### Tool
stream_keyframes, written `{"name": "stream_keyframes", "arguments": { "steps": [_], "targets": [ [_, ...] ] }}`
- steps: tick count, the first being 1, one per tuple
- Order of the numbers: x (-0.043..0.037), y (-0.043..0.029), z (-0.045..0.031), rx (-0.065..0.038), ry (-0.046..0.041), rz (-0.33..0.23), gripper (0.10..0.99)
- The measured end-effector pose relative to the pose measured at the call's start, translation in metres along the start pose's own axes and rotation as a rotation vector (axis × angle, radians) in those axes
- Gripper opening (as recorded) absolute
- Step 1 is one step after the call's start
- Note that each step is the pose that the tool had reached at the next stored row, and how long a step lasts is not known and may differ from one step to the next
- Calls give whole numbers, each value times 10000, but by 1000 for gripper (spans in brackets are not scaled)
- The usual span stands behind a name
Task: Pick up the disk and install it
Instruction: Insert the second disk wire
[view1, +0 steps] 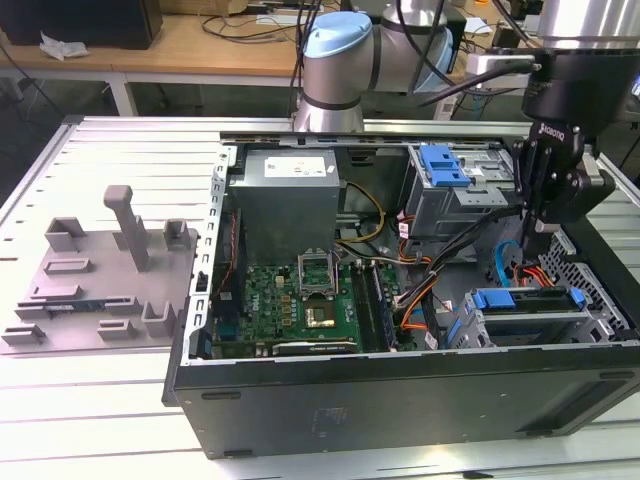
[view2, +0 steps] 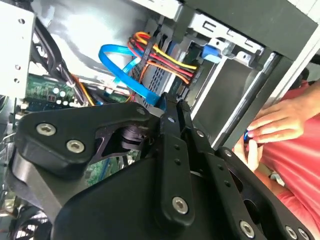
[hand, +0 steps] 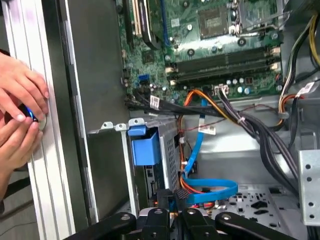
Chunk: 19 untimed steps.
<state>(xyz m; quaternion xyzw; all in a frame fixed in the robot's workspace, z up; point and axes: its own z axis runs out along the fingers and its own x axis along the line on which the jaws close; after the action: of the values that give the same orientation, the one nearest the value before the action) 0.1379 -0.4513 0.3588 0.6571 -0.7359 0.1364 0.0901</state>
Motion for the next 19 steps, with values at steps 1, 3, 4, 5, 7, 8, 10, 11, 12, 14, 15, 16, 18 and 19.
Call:
{"name": "stream_keyframes", "arguments": {
  "steps": [1,3,4,5,7,8,10,11,12,14,15,16,18,19],
  "targets": [
    [15,-2,5,-25,-212,11,161],
    [41,-4,14,-75,-621,30,161],
    [64,-7,21,-95,-788,38,161],
    [90,-10,31,-109,-904,43,161],
    [148,-16,50,-137,-1135,54,161],
    [171,-18,58,-153,-1269,60,161],
    [244,-26,83,-204,-1752,84,161],
    [293,-31,100,-202,-1872,95,161],
    [337,-36,115,-192,-1946,102,161],
    [405,-43,138,-202,-2157,116,161],
    [429,-45,147,-212,-2259,122,161],
    [488,-51,169,-234,-2461,132,161],
    [548,-57,194,-250,-2593,139,161],
    [587,-61,210,-258,-2659,142,161]
  ]
}}
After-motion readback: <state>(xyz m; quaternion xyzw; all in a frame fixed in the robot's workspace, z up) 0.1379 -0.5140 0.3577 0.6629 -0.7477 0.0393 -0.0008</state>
